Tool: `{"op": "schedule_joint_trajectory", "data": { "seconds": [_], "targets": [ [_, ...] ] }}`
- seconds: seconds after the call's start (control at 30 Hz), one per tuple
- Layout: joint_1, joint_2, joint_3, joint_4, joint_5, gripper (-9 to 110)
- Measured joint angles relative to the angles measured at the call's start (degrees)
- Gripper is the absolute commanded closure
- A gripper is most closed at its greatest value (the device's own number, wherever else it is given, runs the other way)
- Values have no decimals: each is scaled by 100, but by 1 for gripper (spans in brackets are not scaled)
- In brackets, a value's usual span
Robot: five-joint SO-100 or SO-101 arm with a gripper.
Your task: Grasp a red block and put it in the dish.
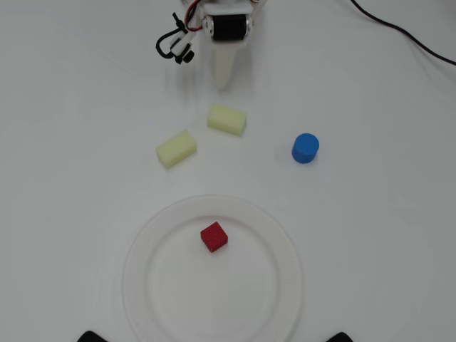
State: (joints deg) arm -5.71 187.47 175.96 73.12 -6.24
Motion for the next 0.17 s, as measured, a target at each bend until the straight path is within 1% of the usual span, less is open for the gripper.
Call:
{"op": "schedule_joint_trajectory", "data": {
  "seconds": [0.17],
  "targets": [
    [0, 0, 0, 0, 9, 100]
  ]
}}
